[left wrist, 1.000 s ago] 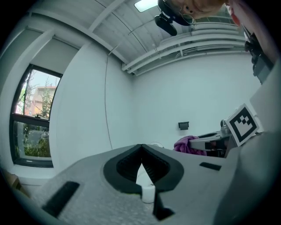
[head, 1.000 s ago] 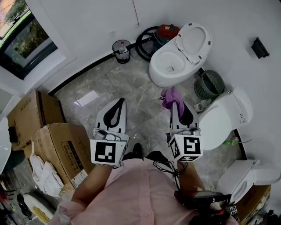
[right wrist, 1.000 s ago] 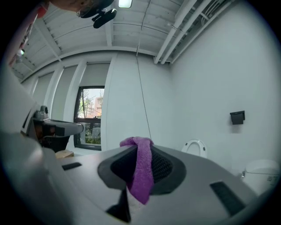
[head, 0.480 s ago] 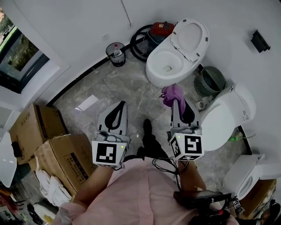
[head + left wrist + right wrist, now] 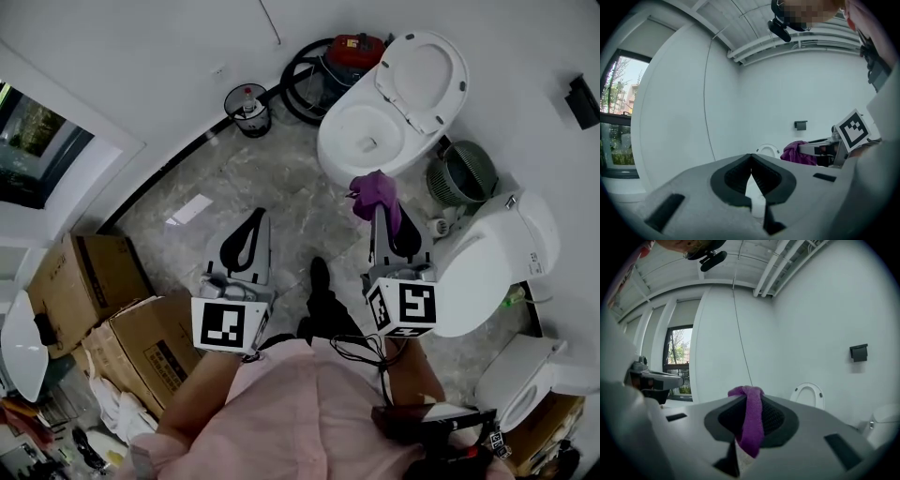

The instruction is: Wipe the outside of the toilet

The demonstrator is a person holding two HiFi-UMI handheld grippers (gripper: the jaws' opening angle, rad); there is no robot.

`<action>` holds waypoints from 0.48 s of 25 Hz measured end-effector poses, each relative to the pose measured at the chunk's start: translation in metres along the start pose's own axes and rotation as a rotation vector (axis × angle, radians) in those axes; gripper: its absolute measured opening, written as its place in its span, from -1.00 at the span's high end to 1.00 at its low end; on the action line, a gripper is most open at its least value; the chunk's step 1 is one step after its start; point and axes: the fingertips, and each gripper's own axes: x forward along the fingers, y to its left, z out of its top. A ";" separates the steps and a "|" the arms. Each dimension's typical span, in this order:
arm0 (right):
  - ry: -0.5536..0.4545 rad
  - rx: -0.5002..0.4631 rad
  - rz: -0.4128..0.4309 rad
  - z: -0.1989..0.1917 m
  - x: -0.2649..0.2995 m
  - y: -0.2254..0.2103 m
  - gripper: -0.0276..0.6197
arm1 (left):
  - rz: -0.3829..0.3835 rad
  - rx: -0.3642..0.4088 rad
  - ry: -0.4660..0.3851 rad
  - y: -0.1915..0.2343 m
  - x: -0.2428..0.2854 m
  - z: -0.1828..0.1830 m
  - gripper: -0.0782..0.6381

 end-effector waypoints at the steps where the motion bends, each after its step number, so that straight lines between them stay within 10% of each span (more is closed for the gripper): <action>1: 0.003 0.002 0.004 0.000 0.012 -0.003 0.71 | 0.004 -0.002 0.005 0.004 0.010 0.000 0.76; 12: -0.041 0.017 0.059 0.033 0.108 -0.028 0.71 | 0.034 0.020 0.010 0.038 0.095 0.016 0.76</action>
